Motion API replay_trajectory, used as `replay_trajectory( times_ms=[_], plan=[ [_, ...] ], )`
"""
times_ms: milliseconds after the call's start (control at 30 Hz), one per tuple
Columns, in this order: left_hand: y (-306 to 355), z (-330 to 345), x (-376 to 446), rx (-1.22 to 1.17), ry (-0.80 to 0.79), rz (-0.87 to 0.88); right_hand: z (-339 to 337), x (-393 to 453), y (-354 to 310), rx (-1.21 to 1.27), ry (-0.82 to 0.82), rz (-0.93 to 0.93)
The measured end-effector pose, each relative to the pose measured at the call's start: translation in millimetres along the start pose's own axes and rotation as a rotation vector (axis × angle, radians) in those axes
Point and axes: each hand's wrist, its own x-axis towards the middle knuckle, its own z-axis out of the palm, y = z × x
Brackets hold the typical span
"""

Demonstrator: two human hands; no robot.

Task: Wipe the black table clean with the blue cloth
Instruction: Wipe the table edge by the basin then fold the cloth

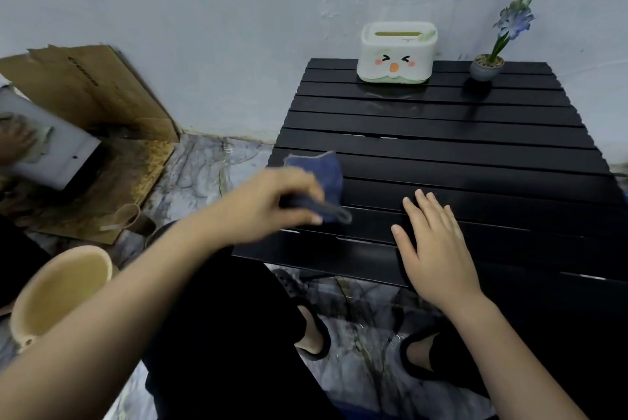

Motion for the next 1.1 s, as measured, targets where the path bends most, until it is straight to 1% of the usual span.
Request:
replay_trajectory(
  times_ms=[100,167,233,300,367,433,500,533,600,633,700,767,800,833,867,933,1000,1100],
  plan=[
    [-8.5,33.0,-24.8,-0.157,-0.138,-0.067,0.2,0.0,0.4,0.001,-0.001,0.000],
    [-10.1,37.2,-27.7,-0.233,-0.164,-0.080,0.2,-0.1,0.6,0.001,-0.003,-0.002],
    [-12.4,29.7,-17.0,-0.280,-0.155,-0.076,0.1,-0.3,0.6,0.002,-0.004,-0.003],
    [-21.0,17.2,2.4,-0.328,-0.112,-0.106,-0.4,-0.5,0.3,0.004,-0.005,0.000],
    [-38.3,6.5,24.6,-0.350,-0.028,-0.172,-0.9,-0.7,0.0,0.006,-0.007,0.003],
    [-61.2,2.6,42.6,-0.291,0.056,-0.286,-1.4,-0.9,-0.6,0.009,-0.010,0.008],
    [-81.3,4.2,50.0,-0.241,0.100,-0.444,-2.4,-1.0,-1.2,0.011,-0.011,0.009],
    [-88.6,6.1,49.2,-0.241,0.104,-0.514,-2.6,-1.1,-1.4,0.012,-0.011,0.008],
    [-96.6,10.0,41.4,-0.279,0.138,-0.590,-3.1,-1.1,-1.6,0.012,-0.009,0.005],
    [-97.1,11.9,34.7,-0.299,0.185,-0.610,-3.2,-0.8,-1.4,0.010,-0.009,0.004],
    [-92.1,16.0,17.4,-0.249,0.362,-0.640,-2.6,-0.7,-0.6,0.005,-0.009,0.002],
    [-81.3,21.1,-2.4,-0.043,0.561,-0.728,-1.9,-0.6,-0.1,0.005,-0.007,0.004],
    [-72.4,24.3,-11.2,0.013,0.596,-0.779,-1.7,-0.5,0.0,0.004,-0.006,0.004],
    [-62.6,29.5,-17.7,0.015,0.578,-0.816,-1.4,-0.4,0.0,0.002,-0.005,0.003],
    [-52.5,37.0,-21.8,0.001,0.528,-0.845,-1.4,-0.2,0.1,-0.001,-0.004,0.002],
    [-33.3,53.4,-24.3,0.052,0.452,-0.899,-1.4,0.3,0.2,0.000,-0.001,0.000],
    [-24.3,63.3,-25.0,0.101,0.442,-0.897,-1.8,0.1,-0.2,-0.002,0.000,-0.002],
    [-24.0,58.5,-28.3,-0.005,0.478,-0.871,-1.9,-0.6,-0.4,-0.008,-0.002,-0.005]
  ],
)
